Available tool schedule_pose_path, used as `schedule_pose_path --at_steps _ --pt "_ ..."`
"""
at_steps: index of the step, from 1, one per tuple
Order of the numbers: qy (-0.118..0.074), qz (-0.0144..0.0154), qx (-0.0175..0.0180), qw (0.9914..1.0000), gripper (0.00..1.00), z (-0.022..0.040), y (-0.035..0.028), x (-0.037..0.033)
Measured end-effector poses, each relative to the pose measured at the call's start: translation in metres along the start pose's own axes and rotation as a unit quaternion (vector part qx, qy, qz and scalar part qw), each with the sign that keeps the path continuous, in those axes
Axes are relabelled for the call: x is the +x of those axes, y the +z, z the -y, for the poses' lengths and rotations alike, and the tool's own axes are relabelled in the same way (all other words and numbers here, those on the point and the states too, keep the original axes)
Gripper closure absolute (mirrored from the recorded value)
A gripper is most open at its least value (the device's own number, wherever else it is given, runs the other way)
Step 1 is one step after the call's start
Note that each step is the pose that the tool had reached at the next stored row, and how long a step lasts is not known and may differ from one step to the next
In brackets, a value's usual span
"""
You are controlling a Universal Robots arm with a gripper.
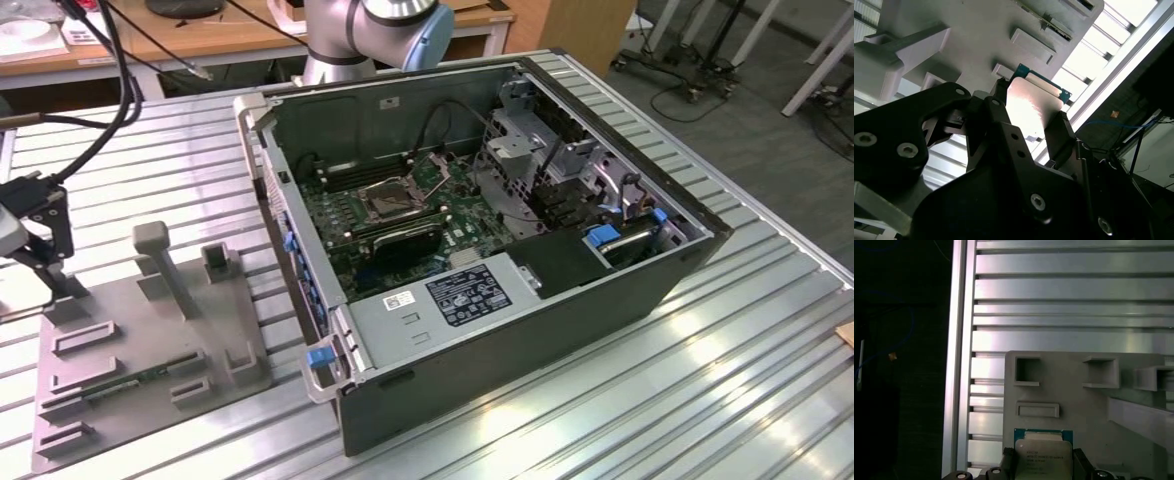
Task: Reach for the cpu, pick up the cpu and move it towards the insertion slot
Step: 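Pick up the cpu and move it towards the insertion slot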
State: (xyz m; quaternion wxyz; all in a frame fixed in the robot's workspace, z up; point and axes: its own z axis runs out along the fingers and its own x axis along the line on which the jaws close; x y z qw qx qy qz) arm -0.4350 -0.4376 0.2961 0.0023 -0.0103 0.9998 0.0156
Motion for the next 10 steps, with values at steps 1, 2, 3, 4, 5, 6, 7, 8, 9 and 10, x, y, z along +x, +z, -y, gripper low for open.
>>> schedule_pose_path --at_steps 1,2,3,4,5,6,7,8,9,10 --pt "0.000 0.0001 0.0000 1.00000 0.46 0.0000 -0.0004 0.0000" --pt "0.000 0.0001 -0.0001 1.00000 0.46 0.0000 -0.0004 0.0000" --pt "0.000 0.0000 0.0000 1.00000 0.46 0.0000 -0.0006 0.0000" --pt "0.000 0.0000 0.0000 1.00000 0.46 0.0000 -0.0007 0.0000" --pt "0.000 0.0000 0.0000 1.00000 0.46 0.0000 -0.0008 0.0000" --pt "0.000 0.0000 0.0000 1.00000 0.46 0.0000 -0.0009 0.0000" --pt "0.000 -0.0001 0.0001 1.00000 0.46 0.0000 -0.0013 0.0000" --pt "0.000 -0.0002 0.0001 1.00000 0.46 0.0000 -0.0018 0.0000" --pt "0.000 -0.0001 0.0001 1.00000 0.46 -0.0001 -0.0021 0.0000" --pt "0.000 0.0001 0.0000 1.00000 0.46 -0.0001 -0.0024 0.0000"
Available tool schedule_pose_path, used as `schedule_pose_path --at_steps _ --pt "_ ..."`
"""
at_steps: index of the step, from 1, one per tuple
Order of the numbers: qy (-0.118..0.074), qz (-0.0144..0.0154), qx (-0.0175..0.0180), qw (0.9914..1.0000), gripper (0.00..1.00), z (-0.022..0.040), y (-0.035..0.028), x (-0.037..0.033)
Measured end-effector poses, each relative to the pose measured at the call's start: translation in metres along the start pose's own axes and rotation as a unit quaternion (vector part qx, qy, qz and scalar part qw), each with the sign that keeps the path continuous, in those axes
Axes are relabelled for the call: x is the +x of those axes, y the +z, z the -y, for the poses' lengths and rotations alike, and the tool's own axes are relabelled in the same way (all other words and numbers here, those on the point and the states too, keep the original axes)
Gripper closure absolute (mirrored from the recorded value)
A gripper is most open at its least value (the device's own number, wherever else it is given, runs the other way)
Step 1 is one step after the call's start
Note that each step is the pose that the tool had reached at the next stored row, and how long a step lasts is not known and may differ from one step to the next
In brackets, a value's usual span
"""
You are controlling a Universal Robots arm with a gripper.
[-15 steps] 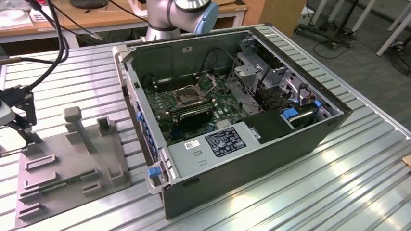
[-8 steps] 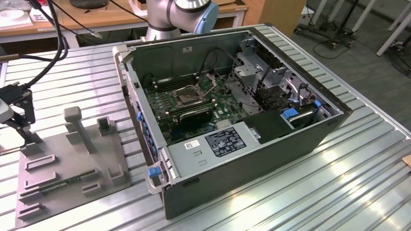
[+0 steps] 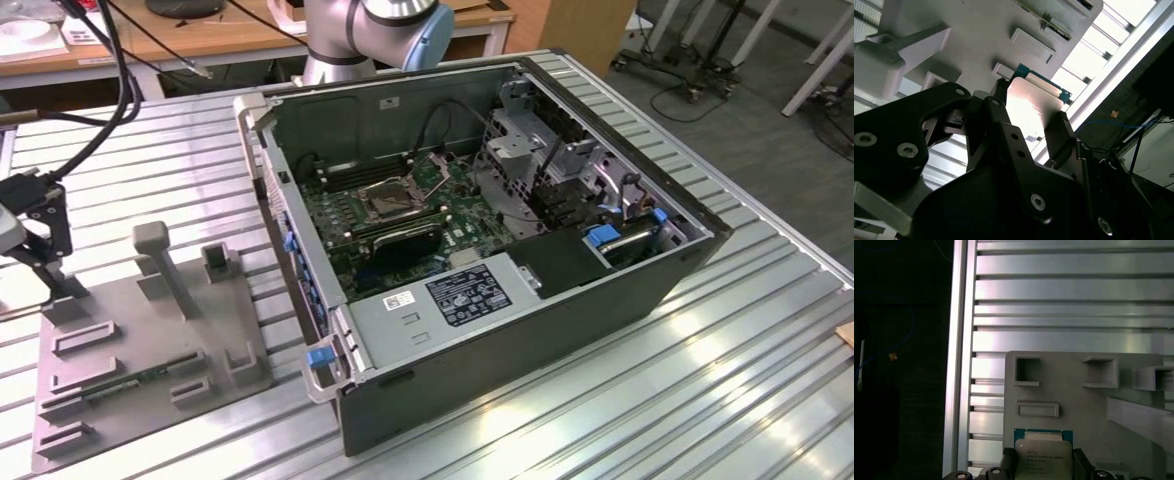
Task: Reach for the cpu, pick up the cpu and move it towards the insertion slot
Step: 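Pick up the cpu and move it towards the insertion slot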
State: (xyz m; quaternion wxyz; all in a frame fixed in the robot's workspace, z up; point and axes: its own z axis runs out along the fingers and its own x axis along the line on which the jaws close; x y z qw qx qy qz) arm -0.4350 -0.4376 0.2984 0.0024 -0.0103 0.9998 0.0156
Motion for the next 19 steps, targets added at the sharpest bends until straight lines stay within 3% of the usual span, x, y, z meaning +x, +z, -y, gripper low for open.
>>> schedule_pose_path --at_steps 9,19 --pt "0.000 0.0000 -0.0002 1.00000 0.46 -0.0001 -0.0037 0.0000" --pt "0.000 0.0000 -0.0010 1.00000 0.46 -0.0006 -0.0203 -0.0001"
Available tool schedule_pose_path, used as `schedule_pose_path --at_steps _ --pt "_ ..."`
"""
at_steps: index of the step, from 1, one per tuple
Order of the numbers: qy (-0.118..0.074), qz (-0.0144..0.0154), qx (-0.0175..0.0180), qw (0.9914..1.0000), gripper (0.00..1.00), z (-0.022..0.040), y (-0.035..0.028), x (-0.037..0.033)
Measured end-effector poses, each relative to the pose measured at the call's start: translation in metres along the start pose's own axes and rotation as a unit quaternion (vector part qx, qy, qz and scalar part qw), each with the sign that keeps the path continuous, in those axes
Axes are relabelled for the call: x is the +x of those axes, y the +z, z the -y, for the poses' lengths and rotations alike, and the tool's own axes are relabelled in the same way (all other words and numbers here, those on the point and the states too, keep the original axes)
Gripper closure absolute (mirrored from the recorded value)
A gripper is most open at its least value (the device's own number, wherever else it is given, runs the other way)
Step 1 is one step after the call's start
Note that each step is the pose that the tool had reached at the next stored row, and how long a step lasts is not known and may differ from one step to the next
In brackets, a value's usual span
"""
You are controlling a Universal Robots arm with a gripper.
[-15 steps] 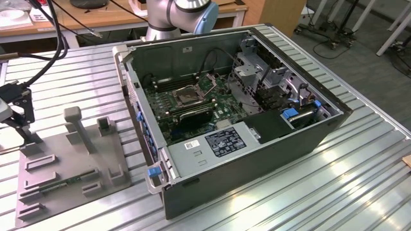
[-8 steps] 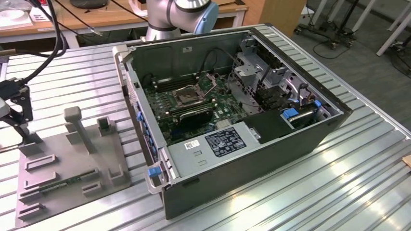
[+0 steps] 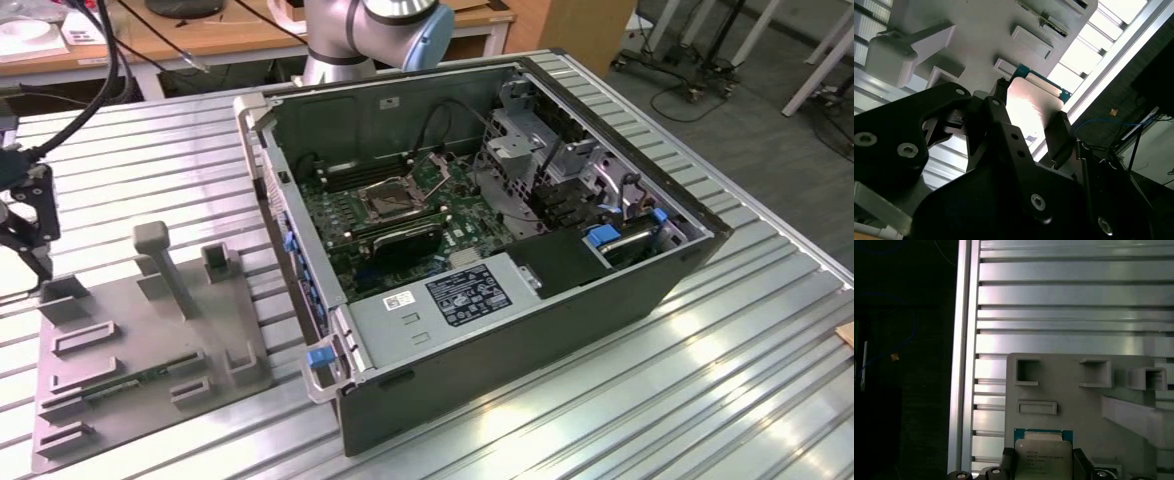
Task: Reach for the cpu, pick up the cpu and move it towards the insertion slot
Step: 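Pick up the cpu and move it towards the insertion slot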
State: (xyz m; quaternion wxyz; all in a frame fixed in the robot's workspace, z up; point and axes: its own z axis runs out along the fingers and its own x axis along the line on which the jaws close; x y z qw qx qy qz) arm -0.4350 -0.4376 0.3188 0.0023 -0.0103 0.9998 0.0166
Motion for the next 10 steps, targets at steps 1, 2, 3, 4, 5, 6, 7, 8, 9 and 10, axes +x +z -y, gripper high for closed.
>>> schedule_pose_path --at_steps 1,2,3,4,5,6,7,8,9,10 --pt "0.000 0.0000 -0.0001 1.00000 0.46 0.0000 -0.0016 0.0000" --pt "0.000 0.0000 -0.0002 1.00000 0.46 -0.0001 -0.0031 0.0000" --pt "0.000 0.0000 -0.0002 1.00000 0.46 -0.0002 -0.0045 0.0000" --pt "0.000 0.0000 -0.0002 1.00000 0.46 -0.0002 -0.0057 0.0000" --pt "0.000 0.0000 -0.0003 1.00000 0.46 -0.0002 -0.0068 0.0000" --pt "0.000 0.0000 -0.0003 1.00000 0.46 -0.0003 -0.0080 0.0000" --pt "0.000 0.0000 -0.0004 1.00000 0.46 -0.0003 -0.0089 0.0000" --pt "0.000 0.0000 -0.0004 1.00000 0.46 -0.0003 -0.0096 0.0000" --pt "0.000 0.0001 -0.0004 1.00000 0.46 -0.0003 -0.0098 0.0000" --pt "0.000 0.0001 -0.0005 1.00000 0.46 -0.0003 -0.0097 0.0000"
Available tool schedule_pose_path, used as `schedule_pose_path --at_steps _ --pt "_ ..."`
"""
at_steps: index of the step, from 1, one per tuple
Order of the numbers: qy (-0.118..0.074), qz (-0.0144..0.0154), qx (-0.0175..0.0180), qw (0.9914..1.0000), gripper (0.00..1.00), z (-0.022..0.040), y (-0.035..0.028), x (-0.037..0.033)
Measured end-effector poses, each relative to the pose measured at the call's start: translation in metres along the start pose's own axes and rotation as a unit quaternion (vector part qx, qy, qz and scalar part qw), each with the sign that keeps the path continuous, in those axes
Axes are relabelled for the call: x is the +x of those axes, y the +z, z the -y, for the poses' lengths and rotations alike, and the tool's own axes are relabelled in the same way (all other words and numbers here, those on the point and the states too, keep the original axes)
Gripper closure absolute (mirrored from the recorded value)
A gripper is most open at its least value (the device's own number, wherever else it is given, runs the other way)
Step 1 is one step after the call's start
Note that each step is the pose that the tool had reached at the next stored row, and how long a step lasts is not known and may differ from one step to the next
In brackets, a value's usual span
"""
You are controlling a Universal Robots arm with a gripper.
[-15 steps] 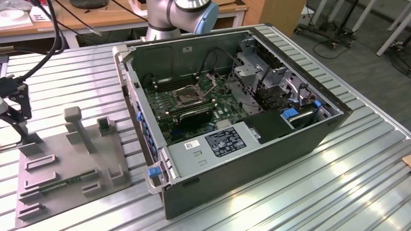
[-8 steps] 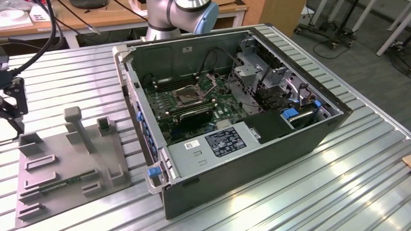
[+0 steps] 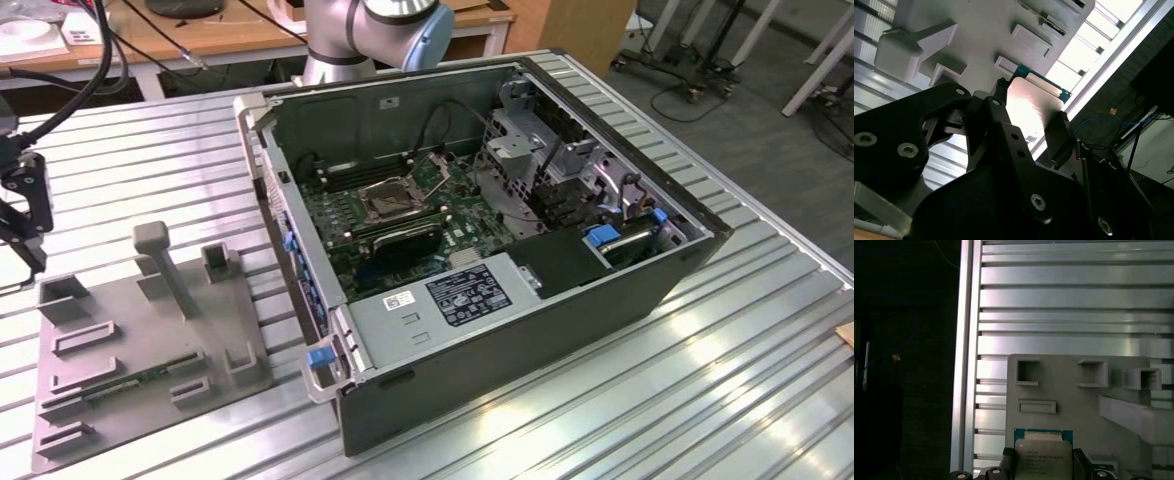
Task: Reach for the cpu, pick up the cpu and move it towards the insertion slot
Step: 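Pick up the cpu and move it towards the insertion slot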
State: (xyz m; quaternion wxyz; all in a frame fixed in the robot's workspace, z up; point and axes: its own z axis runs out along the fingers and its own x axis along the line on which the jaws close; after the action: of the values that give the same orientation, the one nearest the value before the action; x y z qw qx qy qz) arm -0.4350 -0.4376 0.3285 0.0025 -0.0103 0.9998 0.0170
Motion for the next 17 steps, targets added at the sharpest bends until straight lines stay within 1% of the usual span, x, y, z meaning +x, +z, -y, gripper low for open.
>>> schedule_pose_path --at_steps 11,17 --pt "0.000 -0.0001 0.0001 1.00000 0.46 0.0000 -0.0007 0.0000" --pt "0.000 -0.0002 0.0001 1.00000 0.46 -0.0002 -0.0061 0.0000"
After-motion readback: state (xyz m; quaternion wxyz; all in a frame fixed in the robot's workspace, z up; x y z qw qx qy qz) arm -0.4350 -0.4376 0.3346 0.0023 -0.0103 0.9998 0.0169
